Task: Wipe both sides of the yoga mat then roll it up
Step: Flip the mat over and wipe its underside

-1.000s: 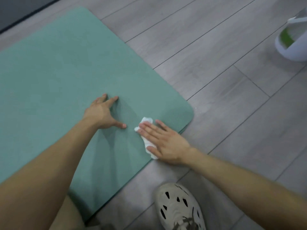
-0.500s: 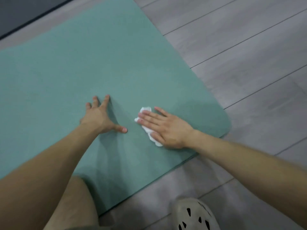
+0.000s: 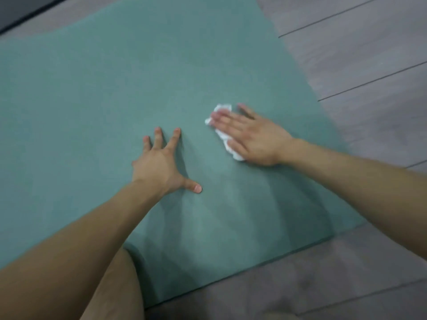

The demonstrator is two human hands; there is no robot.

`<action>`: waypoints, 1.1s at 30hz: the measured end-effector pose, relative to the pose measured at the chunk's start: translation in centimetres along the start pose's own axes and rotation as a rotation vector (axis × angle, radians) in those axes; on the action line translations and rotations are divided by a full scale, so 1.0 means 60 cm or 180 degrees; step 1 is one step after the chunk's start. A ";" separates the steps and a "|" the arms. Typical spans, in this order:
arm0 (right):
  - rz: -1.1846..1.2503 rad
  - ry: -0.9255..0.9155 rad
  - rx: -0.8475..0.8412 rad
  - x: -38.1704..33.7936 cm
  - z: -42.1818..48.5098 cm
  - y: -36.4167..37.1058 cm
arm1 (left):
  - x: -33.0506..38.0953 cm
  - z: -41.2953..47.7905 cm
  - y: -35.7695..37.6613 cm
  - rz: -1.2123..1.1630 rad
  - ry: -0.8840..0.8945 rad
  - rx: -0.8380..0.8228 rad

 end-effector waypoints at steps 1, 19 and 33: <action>-0.0019 0.0624 -0.0069 0.069 0.024 -0.002 | 0.001 -0.001 0.000 0.0011 -0.0002 0.0010; 0.0138 0.1448 -0.0303 0.180 0.241 -0.020 | 0.013 -0.008 0.000 -0.0037 -0.0105 -0.0040; 0.0259 0.1985 -0.0021 0.072 -0.020 -0.006 | 0.021 -0.006 -0.011 -0.0224 -0.0208 -0.0060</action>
Point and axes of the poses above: each hand's wrist, its own z-axis towards the middle knuckle, its own y-axis out of the palm, x = y × z, the point moved 2 cm from there along z, towards the middle knuckle, and after that the axes turned 11 degrees about -z, right-handed, at the moved point
